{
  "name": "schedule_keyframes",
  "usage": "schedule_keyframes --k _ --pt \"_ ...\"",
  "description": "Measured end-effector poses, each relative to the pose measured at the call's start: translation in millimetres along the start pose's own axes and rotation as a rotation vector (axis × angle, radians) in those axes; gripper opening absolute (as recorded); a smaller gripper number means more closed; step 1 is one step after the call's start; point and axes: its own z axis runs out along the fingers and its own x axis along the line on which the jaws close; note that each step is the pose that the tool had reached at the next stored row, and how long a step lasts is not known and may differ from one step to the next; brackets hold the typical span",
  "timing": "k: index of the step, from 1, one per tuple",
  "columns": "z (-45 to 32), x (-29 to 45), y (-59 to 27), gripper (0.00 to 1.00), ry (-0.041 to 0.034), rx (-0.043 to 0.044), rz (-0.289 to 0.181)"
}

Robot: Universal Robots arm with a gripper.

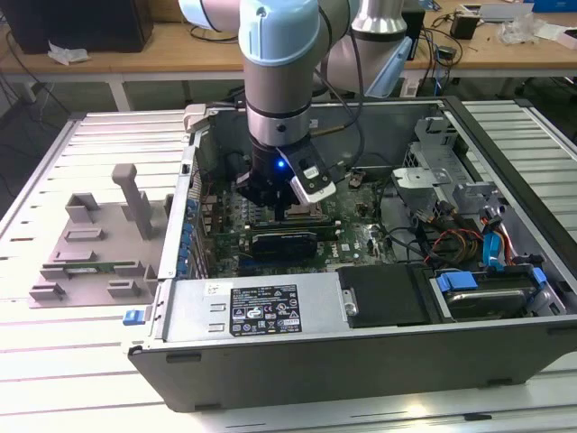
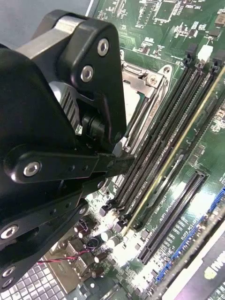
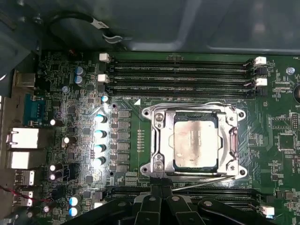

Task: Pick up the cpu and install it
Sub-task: 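Install the second cpu locking lever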

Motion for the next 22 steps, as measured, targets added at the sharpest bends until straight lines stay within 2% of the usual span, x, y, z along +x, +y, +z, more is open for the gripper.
schedule_keyframes --k 6,8,10,11,13,17,22 --pt "2.9 1.5 -6.0 0.11 -0.0005 -0.0210 0.000" --pt "4.2 3.2 -9.1 0.11 -0.0008 -0.0310 0.000" --pt "5.4 5.0 -10.9 0.11 -0.0011 -0.0466 0.000" --pt "6.8 5.9 -12.0 0.11 -0.0017 -0.0666 0.000" --pt "9.3 6.8 -12.8 0.11 -0.0022 -0.0877 0.000" --pt "12.1 7.7 -13.1 0.11 -0.0025 -0.1036 -0.001" --pt "17.1 8.9 -13.7 0.11 -0.0031 -0.1300 -0.001"
